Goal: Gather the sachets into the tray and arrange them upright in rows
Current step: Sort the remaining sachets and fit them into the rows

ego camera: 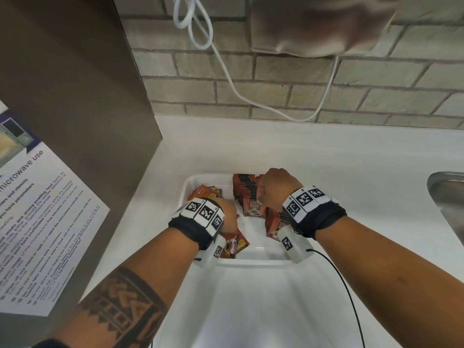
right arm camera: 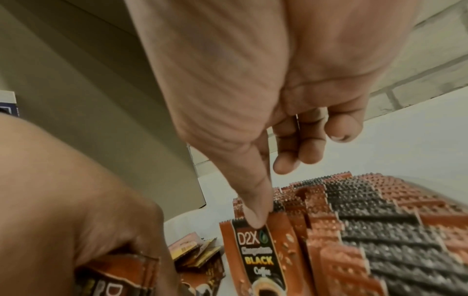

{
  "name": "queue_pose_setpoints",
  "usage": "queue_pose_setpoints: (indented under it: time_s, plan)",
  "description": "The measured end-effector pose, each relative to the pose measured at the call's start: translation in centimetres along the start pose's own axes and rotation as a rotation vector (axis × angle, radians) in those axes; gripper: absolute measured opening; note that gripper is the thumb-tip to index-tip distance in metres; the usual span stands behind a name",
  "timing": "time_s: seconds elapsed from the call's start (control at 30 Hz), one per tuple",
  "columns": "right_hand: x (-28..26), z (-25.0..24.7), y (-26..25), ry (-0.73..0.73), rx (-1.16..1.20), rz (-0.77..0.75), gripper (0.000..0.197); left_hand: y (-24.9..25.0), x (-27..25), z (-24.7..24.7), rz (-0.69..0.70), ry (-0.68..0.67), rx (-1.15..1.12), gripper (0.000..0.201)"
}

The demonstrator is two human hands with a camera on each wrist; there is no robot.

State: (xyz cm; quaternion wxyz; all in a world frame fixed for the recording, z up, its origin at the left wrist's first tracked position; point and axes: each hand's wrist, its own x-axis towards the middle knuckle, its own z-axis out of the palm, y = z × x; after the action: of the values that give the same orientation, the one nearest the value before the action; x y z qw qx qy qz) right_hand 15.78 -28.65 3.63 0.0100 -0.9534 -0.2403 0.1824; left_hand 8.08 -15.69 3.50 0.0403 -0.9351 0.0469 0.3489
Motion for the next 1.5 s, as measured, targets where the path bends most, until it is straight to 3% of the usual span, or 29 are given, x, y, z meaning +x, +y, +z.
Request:
queue_pose_setpoints:
  time_s: [0.1,0.23,0.53,0.93,1.2,1.33,1.5]
  plan:
    - [0.4,0.2,0.0,-0.006,0.009,0.011,0.015,-0.2,0.1,-0.3,0.003,0.019,-0.001,0.040]
    - [0.7,0.5,-0.1,-0.019,-0.027,0.009,0.015,-0.1,1.1,0.0,0.013,0.040,-0.111,0.015]
    - [0.6,0.4,0.0,-0.033,0.023,0.025,0.018,1.3,3.0,0.5,0.095,-0.030,-0.108,0.044]
    - [-0.5,-0.3,0.6,0.002,0.066,0.002,0.016,1.4,3.3,0.6,0.092,-0.031,-0.105,0.043]
    - [-1.7,-1.8,0.9,0.034,0.115,0.019,0.017,0.0,2.0,0.5,0.070,0.002,-0.349,0.026]
    - [-2.6,-2.4,0.6,0.052,0.164,0.000,0.015,-0.1,1.6,0.4,0.064,0.044,-0.362,0.022]
    - [-3.1,-2.6,0.4,0.057,0.210,0.005,0.015,-0.3,1.2,0.1,0.073,-0.011,-0.493,0.029]
